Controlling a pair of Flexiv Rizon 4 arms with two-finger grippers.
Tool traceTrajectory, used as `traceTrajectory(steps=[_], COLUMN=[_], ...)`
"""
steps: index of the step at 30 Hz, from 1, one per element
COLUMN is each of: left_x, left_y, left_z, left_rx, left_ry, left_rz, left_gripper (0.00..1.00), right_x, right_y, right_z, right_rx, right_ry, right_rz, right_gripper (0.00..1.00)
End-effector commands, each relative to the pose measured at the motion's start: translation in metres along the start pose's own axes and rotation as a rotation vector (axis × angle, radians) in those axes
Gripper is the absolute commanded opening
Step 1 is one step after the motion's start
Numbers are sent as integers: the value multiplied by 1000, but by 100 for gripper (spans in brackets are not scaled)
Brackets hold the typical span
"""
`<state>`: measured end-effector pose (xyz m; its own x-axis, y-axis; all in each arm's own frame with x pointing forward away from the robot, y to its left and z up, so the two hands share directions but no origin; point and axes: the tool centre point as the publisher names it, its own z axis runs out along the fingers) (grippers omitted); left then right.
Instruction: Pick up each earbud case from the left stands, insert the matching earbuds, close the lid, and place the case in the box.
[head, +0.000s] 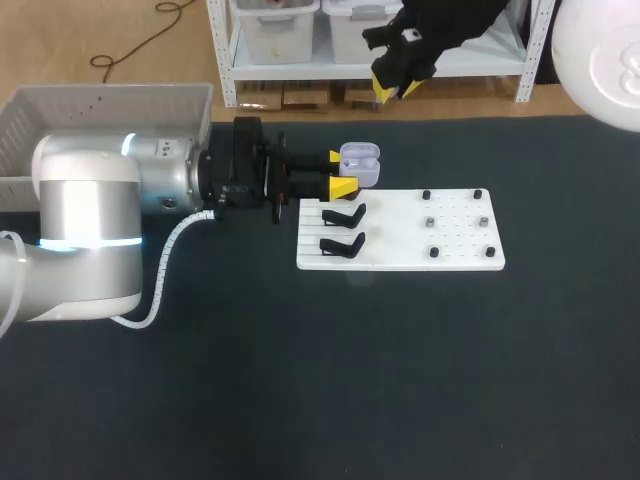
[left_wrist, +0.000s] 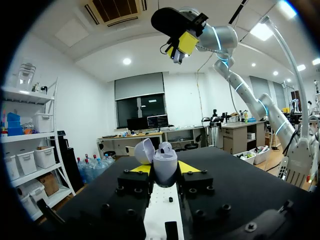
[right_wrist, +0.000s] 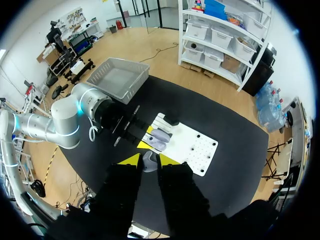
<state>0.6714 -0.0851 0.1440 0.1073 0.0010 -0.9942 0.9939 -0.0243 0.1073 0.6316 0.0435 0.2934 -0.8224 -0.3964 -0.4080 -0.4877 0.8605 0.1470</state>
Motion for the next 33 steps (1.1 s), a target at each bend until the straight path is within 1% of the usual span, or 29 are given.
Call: traceTrajectory(steps=[1,3,5,6,7,9,12,16,20,21,22,24,25,27,29,33], left_x=[0,0,0,0,0,0,0,0,0,0,0,0,0,0,0,0], left_y=[-1,-1,-1,-1,-1,-1,-1,-1,-1,-1,-1,-1,-1,-1,-1,-1], left_z=[0,0,0,0,0,0,0,0,0,0,0,0,0,0,0,0], left_rx=[-5,-5,-5,-5,-5,-5,-5,-5,-5,-5,-5,-5,-5,-5,-5,-5], left_ry=[0,0,0,0,0,0,0,0,0,0,0,0,0,0,0,0], left_rz=[2,2,2,2,2,2,2,2,2,2,2,2,2,2,2,2], left_gripper=[0,0,0,0,0,0,0,0,0,0,0,0,0,0,0,0], right_x=[-3,-5,-5,-4,-3,-1,3,6,9,10,12,14,15,19,22,29], right_y=[7,11,15,17,19,22,26,29,28,27,26,23,22,20,17,11], right_z=[-3,-3,-1,1,4,12,22,29,38,41,43,47,48,50,53,58], right_rx=[-18,-33,-76,-81,-81,-109,-118,-78,62,98,117,132,161,178,212,221], right_ry=[10,32,67,82,109,170,223,268,310,314,314,302,292,266,231,164], right_rz=[-75,-121,-162,-174,-185,-211,-224,-201,-124,-110,-81,-23,5,62,122,226], right_gripper=[0,0,0,0,0,0,0,0,0,0,0,0,0,0,0,0])
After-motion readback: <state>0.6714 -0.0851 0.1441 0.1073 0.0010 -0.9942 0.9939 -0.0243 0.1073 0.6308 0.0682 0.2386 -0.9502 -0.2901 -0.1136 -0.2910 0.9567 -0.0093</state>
